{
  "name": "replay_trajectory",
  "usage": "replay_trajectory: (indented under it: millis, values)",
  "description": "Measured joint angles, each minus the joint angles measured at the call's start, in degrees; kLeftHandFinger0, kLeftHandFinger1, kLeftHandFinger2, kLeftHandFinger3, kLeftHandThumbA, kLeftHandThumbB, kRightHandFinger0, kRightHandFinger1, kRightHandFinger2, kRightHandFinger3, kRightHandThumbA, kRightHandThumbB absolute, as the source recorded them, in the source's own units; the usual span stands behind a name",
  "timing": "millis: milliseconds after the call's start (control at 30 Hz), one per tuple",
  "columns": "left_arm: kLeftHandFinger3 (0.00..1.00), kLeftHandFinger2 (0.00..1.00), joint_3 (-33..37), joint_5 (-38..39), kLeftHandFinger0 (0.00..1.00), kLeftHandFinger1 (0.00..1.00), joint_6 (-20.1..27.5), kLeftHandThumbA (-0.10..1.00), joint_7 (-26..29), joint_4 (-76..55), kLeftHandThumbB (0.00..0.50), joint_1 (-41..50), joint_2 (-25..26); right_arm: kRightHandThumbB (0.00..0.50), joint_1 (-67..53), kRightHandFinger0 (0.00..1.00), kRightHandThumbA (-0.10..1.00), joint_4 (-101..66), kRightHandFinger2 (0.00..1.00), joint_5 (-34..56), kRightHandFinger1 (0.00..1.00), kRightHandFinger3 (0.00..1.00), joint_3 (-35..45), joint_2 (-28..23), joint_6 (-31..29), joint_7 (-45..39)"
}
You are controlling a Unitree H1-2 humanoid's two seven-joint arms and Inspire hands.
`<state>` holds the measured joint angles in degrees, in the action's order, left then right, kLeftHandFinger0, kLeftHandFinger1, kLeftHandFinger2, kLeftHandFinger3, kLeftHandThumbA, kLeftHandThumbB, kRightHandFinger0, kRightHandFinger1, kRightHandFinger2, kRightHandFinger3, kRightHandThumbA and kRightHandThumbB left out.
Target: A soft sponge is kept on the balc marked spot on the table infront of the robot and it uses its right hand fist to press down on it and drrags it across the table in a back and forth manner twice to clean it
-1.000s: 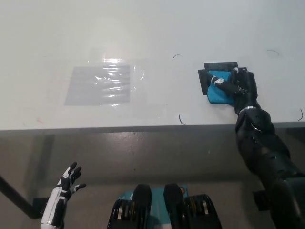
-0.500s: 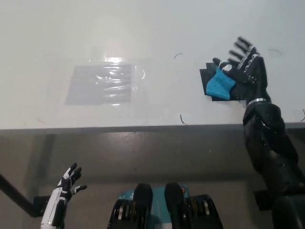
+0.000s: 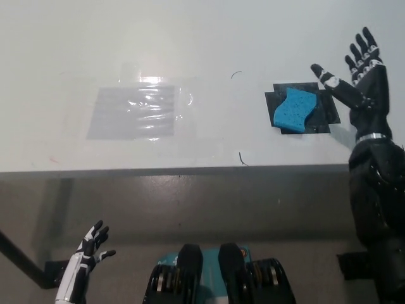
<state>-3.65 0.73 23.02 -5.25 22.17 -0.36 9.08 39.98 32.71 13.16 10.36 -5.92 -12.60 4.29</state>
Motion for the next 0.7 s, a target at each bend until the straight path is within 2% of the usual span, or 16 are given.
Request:
replay_trajectory:
  millis: [33, 100, 133, 167, 200, 367, 433, 467, 500, 533, 633, 700]
  values:
    - [1.00, 1.00, 0.0, 0.0, 0.82, 1.00, 0.0, 1.00, 0.0, 0.1, 0.449, 0.0, 0.0, 0.434, -0.8, 1.00, 1.00, -1.3, 1.00, 0.0, 1.00, 1.00, -0.1, 0.0, 0.2, 0.0]
    - [1.00, 1.00, 0.0, 0.0, 0.84, 1.00, 0.0, 1.00, 0.0, 0.3, 0.454, 0.0, 0.0, 0.498, -3.5, 1.00, 1.00, -5.0, 1.00, 0.0, 1.00, 1.00, -0.4, 0.0, 0.7, 0.0]
    - [1.00, 1.00, 0.0, 0.0, 0.83, 1.00, -0.1, 1.00, 0.0, 0.3, 0.444, 0.0, 0.0, 0.490, -5.1, 1.00, 1.00, -6.9, 1.00, -0.1, 1.00, 1.00, -0.8, 0.1, 1.0, 0.0]
    - [1.00, 1.00, 0.0, 0.0, 0.83, 1.00, -0.1, 1.00, 0.0, 0.3, 0.443, 0.0, 0.0, 0.460, -6.1, 1.00, 1.00, -8.1, 1.00, -0.1, 1.00, 1.00, -1.0, 0.3, 1.2, 0.0]
    - [1.00, 1.00, 0.0, 0.0, 0.84, 1.00, -0.1, 1.00, 0.0, 0.3, 0.449, 0.0, 0.0, 0.372, -8.3, 1.00, 1.00, -10.6, 1.00, -0.2, 1.00, 1.00, -1.5, 0.5, 1.4, -0.1]
    - [1.00, 1.00, 0.0, 0.0, 0.86, 1.00, -0.1, 1.00, 0.0, 0.4, 0.453, -0.1, 0.0, 0.395, -18.2, 1.00, 1.00, -20.0, 1.00, -0.2, 1.00, 1.00, -4.5, 1.7, 1.6, -0.3]
    - [1.00, 1.00, 0.0, 0.0, 0.86, 1.00, -0.1, 1.00, 0.0, 0.4, 0.454, -0.1, 0.0, 0.382, -23.1, 1.00, 1.00, -24.2, 1.00, -0.2, 1.00, 1.00, -6.2, 1.9, 1.6, -0.6]
    - [1.00, 1.00, 0.0, 0.0, 0.86, 1.00, -0.1, 1.00, 0.0, 0.4, 0.477, -0.1, 0.0, 0.368, -25.0, 1.00, 1.00, -25.8, 1.00, -0.2, 1.00, 1.00, -6.8, 1.9, 1.6, -0.7]
    - [1.00, 1.00, 0.0, 0.0, 0.86, 1.00, -0.1, 1.00, 0.0, 0.4, 0.479, -0.1, 0.0, 0.377, -27.9, 1.00, 1.00, -28.4, 1.00, -0.2, 1.00, 1.00, -8.0, 2.0, 1.6, -0.9]
    - [1.00, 1.00, 0.0, 0.0, 0.88, 1.00, -0.1, 1.00, -0.1, 0.4, 0.485, -0.2, 0.0, 0.349, -29.9, 1.00, 1.00, -30.0, 1.00, -0.3, 1.00, 1.00, -8.8, 2.0, 1.6, -1.1]
    - [1.00, 1.00, 0.0, 0.1, 0.89, 1.00, -0.1, 1.00, -0.3, 0.4, 0.496, -0.4, 0.0, 0.360, -37.1, 1.00, 1.00, -36.3, 1.00, -0.7, 1.00, 1.00, -12.0, 2.0, 1.0, -2.0]
    - [1.00, 1.00, 0.0, 0.3, 0.89, 1.00, 0.0, 1.00, -0.6, 0.3, 0.500, -0.8, 0.2, 0.351, -41.9, 1.00, 1.00, -39.7, 1.00, -1.3, 1.00, 1.00, -14.8, 2.1, -1.0, -3.3]
